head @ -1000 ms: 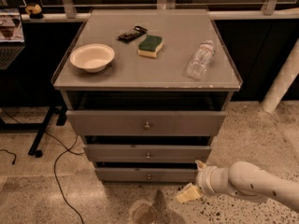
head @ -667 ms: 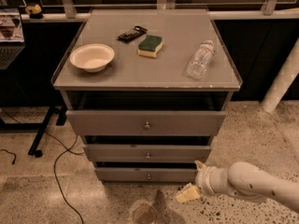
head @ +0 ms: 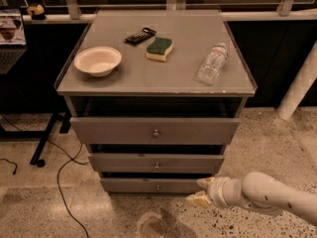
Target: Open bottom drawer
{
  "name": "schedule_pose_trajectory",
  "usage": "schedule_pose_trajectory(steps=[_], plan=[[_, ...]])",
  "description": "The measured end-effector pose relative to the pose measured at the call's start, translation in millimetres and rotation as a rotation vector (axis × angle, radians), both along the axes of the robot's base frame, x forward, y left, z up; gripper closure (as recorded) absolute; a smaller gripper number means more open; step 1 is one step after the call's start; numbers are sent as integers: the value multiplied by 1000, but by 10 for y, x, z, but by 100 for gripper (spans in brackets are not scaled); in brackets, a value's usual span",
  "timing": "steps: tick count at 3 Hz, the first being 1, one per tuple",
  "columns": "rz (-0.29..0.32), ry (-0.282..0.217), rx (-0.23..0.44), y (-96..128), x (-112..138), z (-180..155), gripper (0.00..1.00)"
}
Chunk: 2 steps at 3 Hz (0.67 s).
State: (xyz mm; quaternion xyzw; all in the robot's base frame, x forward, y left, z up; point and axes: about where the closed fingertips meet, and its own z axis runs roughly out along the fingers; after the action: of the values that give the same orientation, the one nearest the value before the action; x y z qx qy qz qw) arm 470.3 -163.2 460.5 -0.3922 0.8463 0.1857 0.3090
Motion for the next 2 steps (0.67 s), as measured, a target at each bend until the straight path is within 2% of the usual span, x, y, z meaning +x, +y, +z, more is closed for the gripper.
schedule_pose_trajectory(steps=[2], plan=[[0, 0, 0, 0, 0, -1, 89]])
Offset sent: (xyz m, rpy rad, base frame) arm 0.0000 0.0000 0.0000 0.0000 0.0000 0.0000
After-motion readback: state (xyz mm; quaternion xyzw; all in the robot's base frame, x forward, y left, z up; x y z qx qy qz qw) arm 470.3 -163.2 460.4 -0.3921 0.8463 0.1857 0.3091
